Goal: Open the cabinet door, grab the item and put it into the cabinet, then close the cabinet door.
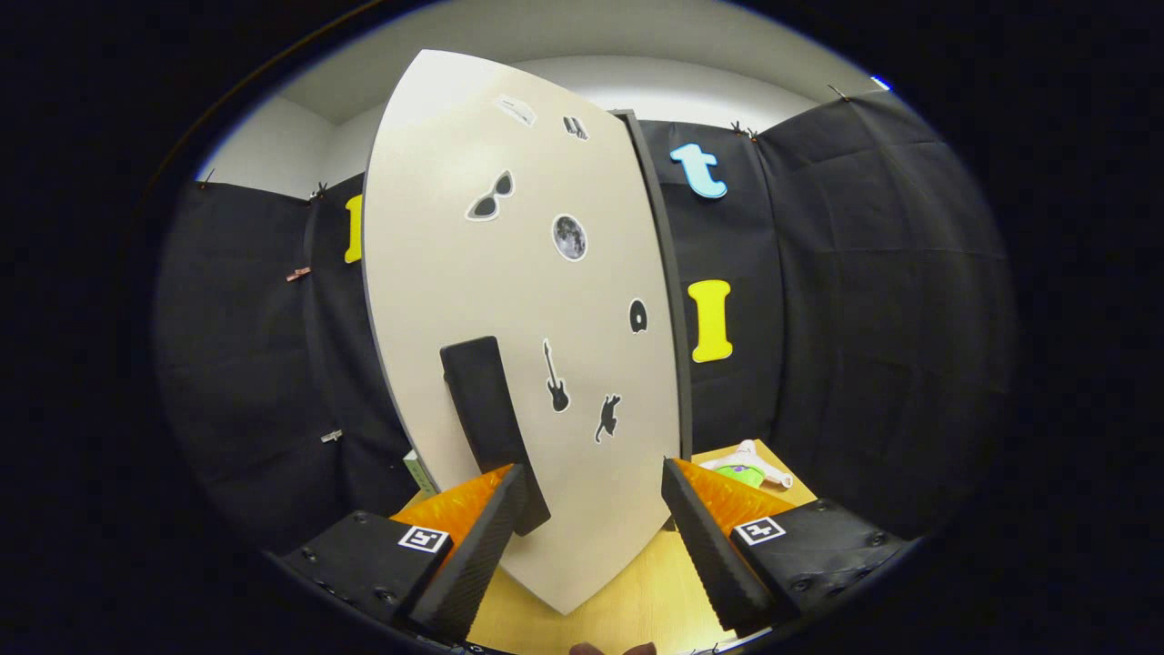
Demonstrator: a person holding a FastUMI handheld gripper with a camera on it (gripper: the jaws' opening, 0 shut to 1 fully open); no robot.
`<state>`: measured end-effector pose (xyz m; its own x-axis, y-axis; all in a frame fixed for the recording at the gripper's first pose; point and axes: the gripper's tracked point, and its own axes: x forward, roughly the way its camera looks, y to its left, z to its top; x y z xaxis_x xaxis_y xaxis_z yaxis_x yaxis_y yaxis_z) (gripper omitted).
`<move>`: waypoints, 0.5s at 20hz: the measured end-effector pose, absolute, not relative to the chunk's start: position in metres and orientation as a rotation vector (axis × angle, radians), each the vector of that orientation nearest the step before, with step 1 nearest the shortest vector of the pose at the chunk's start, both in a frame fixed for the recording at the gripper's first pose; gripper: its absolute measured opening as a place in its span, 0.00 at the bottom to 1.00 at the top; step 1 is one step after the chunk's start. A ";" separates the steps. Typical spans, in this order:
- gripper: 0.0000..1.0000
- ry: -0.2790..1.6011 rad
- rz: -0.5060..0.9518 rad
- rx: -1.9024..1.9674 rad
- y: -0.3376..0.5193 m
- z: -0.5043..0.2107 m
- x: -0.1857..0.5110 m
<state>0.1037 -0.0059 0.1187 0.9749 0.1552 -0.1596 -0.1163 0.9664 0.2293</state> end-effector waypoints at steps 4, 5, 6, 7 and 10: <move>0.98 0.188 0.170 0.219 0.011 0.113 0.111; 0.98 0.190 0.173 0.222 0.013 0.113 0.110; 0.98 0.190 0.174 0.223 0.012 0.114 0.110; 0.98 0.188 0.174 0.223 0.011 0.115 0.111; 0.98 0.184 0.167 0.221 0.010 0.116 0.111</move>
<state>0.1107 0.0095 0.1157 0.9694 0.1840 -0.1627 -0.1437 0.9620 0.2321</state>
